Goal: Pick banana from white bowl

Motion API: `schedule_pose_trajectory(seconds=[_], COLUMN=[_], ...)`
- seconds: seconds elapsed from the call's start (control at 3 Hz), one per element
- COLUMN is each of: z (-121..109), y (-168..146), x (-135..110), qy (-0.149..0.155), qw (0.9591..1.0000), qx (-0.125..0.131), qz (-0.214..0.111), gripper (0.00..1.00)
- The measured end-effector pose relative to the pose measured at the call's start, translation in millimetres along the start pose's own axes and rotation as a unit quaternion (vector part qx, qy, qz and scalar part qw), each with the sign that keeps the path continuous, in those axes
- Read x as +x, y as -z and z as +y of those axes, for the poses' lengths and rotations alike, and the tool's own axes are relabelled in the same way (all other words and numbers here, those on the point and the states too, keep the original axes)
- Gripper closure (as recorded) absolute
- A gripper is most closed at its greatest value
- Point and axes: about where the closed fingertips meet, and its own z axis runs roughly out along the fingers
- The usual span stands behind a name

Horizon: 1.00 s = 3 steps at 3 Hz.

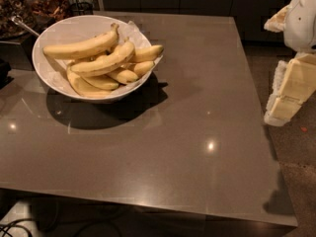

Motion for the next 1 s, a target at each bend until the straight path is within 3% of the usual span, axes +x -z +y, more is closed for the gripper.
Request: schedule_pose_trajectory(seconds=[0.67,1.0], z=[2,0], y=[2,-10], x=[-58,-91], qy=[0.054,0.099], qw=[0.9977,0.9937], qx=[-0.019,-0.026], qz=[0.037,0.044], gripper=[0.0,0.0])
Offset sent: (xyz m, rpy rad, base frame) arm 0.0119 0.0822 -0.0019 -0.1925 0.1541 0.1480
